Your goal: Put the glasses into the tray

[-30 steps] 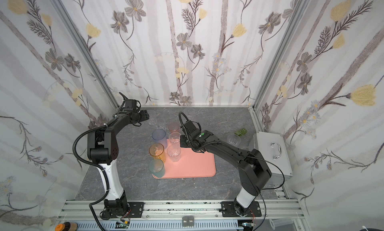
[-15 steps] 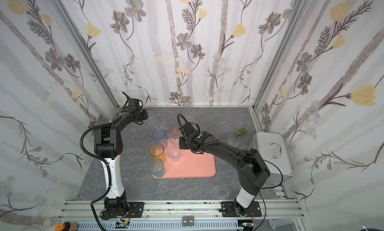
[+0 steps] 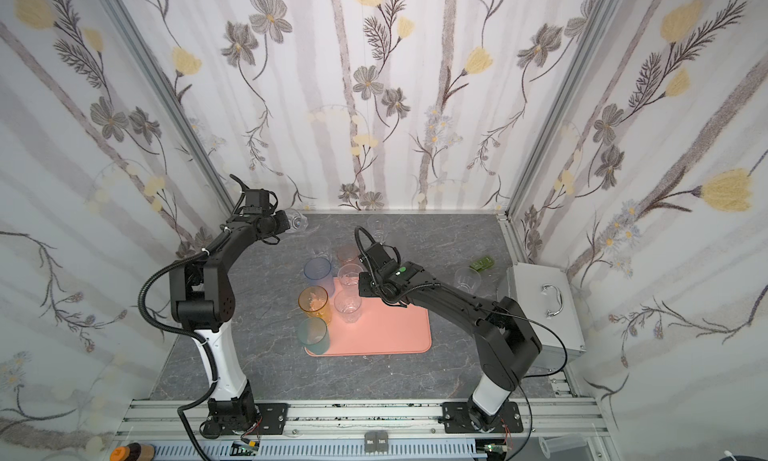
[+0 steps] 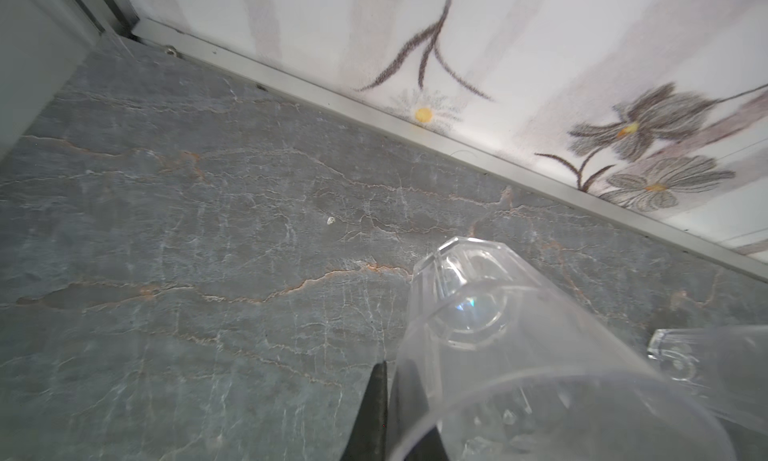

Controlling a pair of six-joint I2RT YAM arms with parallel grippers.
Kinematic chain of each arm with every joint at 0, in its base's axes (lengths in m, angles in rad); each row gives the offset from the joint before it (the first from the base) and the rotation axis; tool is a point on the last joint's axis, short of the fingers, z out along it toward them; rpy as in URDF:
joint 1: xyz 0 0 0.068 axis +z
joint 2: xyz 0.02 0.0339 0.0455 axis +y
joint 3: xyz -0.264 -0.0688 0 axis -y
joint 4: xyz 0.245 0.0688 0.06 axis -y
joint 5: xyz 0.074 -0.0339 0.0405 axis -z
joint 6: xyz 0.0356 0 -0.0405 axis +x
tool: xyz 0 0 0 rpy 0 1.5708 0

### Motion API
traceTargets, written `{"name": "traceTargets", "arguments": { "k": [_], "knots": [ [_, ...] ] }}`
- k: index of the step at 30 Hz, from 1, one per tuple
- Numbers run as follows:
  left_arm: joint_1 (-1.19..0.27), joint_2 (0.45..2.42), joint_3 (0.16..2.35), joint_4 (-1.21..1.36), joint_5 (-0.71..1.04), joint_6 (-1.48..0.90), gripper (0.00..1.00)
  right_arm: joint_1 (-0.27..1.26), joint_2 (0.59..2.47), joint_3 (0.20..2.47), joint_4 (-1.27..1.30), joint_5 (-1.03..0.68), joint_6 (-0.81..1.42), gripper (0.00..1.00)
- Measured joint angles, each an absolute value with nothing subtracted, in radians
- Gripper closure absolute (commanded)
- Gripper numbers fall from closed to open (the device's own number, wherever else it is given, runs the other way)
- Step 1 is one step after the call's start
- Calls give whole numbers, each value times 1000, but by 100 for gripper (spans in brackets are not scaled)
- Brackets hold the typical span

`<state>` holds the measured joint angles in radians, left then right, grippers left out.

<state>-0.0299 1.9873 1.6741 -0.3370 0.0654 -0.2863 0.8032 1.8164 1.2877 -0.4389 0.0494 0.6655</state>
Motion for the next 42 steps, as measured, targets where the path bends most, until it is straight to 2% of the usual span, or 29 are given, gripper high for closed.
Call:
{"name": "traceTargets", "arguments": {
  "k": [4,8,14,19,34,39,42],
  "knots": [
    [-93,1821,1635,-339,57,-301,100,804,1781,1338,-446,79,673,63],
    [-231,1699,1618,-324,57,-315,100,804,1743,1434,-453,122,672,62],
    [-419,1633,1577,-326,67,-356,100,806,1705,1584,-458,222,637,57],
    [-557,1617,1541,-326,56,-389,100,809,1680,1614,-457,315,590,55],
    [-668,1612,1492,-326,-7,-468,100,799,1741,1618,-501,501,509,57],
    [-689,1612,1492,-326,-10,-480,100,794,1778,1619,-531,543,498,63],
    [-701,1612,1490,-326,-24,-480,100,793,1787,1617,-559,570,486,75]
  ]
}}
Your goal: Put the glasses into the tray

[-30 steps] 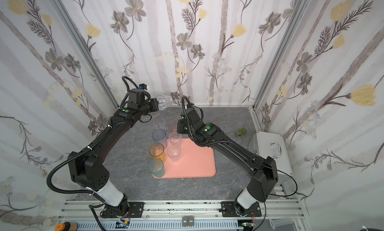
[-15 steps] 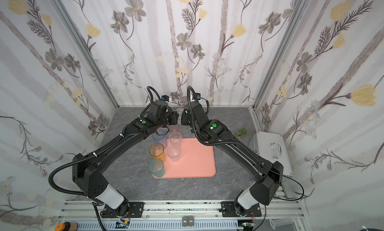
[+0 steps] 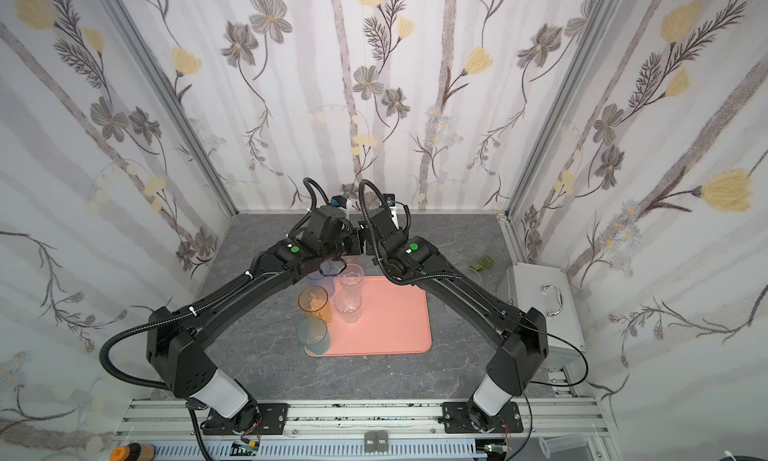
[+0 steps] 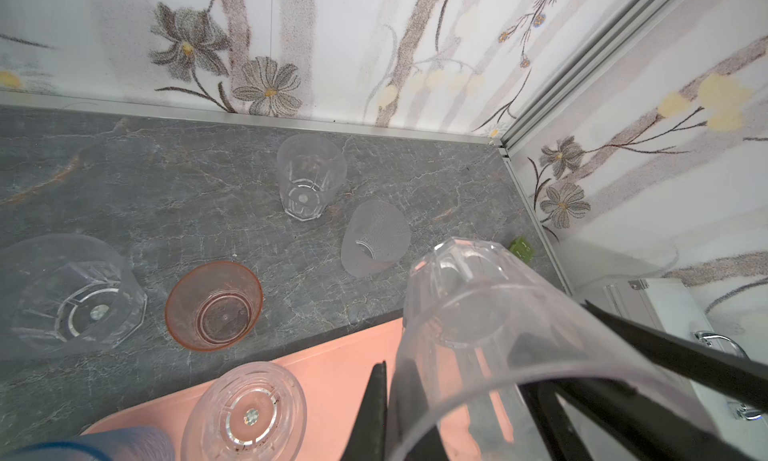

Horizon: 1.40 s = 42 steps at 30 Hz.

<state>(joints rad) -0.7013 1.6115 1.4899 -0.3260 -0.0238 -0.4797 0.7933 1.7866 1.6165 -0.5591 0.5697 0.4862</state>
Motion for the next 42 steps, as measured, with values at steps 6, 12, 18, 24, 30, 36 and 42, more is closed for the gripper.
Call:
{"name": "traceTargets", "arguments": {
  "k": [6,12,18,24,30,36,42],
  "knots": [
    [-720,1614,1479,-326,-28,-479,100,793,1787,1583,-587,618,483,90],
    [-723,1614,1477,-328,-6,-470,94,791,1786,1562,-587,642,477,98],
    [-723,1614,1467,-332,2,-471,88,784,1783,1539,-574,623,482,100],
    [-723,1613,1461,-337,15,-472,85,774,1778,1517,-567,591,496,100],
    [-720,1612,1462,-332,32,-482,69,757,1771,1506,-571,539,514,100],
    [-719,1584,1461,-303,38,-487,53,722,1756,1473,-574,462,520,100],
    [-719,1522,1430,-290,33,-464,39,688,1729,1422,-582,390,522,100]
  ]
}}
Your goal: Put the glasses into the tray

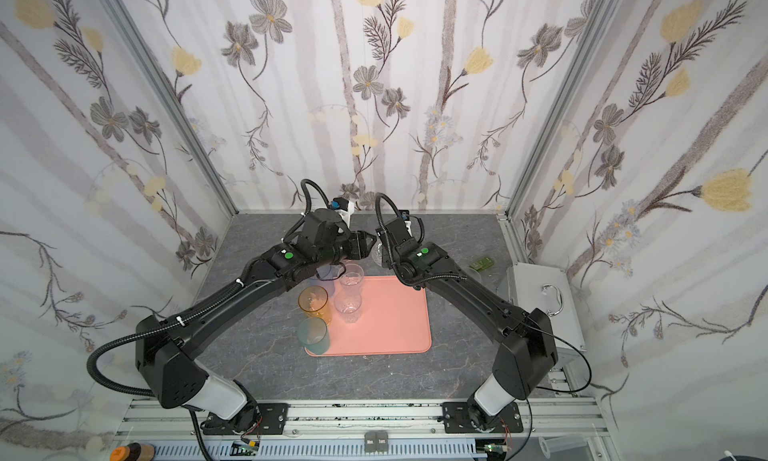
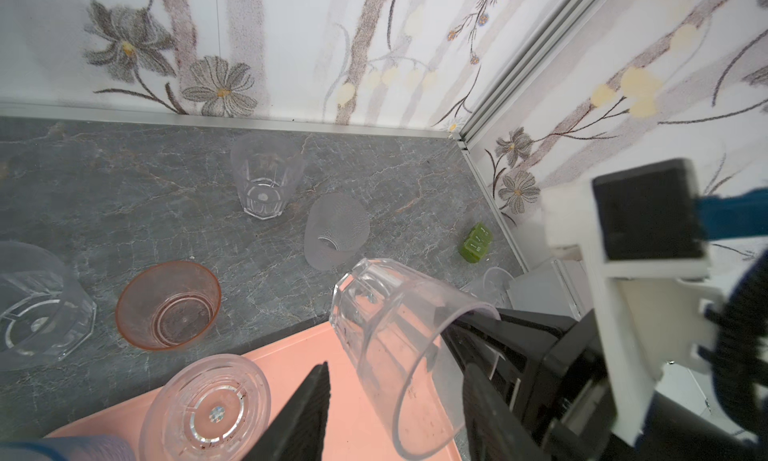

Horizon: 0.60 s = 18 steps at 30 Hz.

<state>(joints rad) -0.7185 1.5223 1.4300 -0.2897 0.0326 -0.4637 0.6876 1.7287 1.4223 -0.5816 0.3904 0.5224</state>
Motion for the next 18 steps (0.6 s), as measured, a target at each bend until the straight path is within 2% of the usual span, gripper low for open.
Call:
{"name": "traceTargets", "arguments": {
  "k": [9,13,18],
  "knots": [
    [-663,1350,1176,-247,-208,-311,29,673,1677,1220,-680,217,503,100],
    [-624,1261,1026,-187,-262,-290,26,733,1670,1146,-739,149,509,100],
    [-607,1184,913,-73,-287,-291,25,836,1739,1169,-752,97,526,100]
  ]
}}
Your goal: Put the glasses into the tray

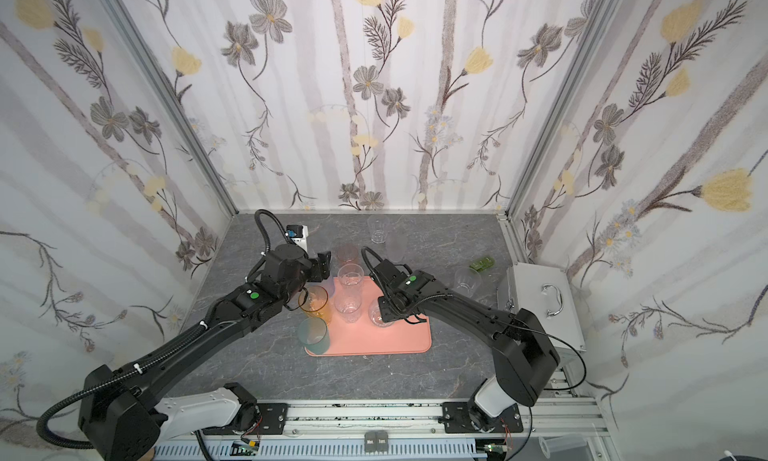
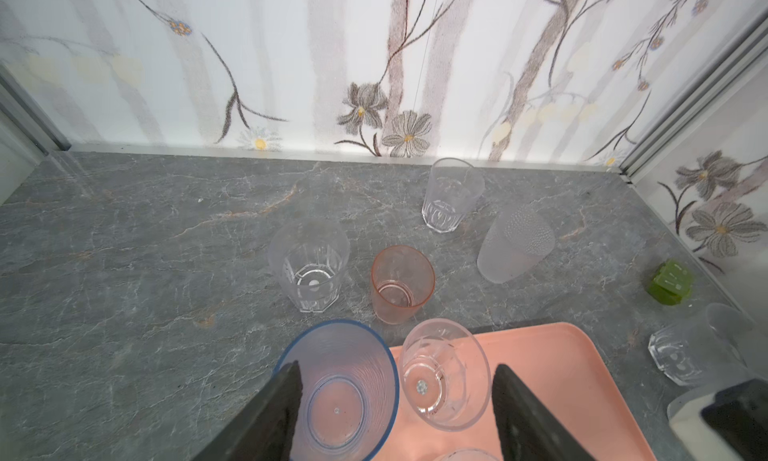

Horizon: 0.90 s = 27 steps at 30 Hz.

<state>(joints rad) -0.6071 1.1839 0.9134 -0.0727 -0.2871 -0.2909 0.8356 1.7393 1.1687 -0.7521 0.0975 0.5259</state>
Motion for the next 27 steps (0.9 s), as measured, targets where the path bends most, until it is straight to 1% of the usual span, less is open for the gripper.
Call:
{"name": "traceTargets", "arguments": {
  "k": [7,21,27],
  "knots": [
    [-594,1158,866,4,-305,-291,24,948,1843,1237,-755,91,542,100],
    [-580,1150,835,25,-313,-295,24,1036,1985,1358,-789,55,549,95],
    [-575,1137,828,27,-313,-295,24,1042,2008,1382,-796,48,550,87]
  ]
}}
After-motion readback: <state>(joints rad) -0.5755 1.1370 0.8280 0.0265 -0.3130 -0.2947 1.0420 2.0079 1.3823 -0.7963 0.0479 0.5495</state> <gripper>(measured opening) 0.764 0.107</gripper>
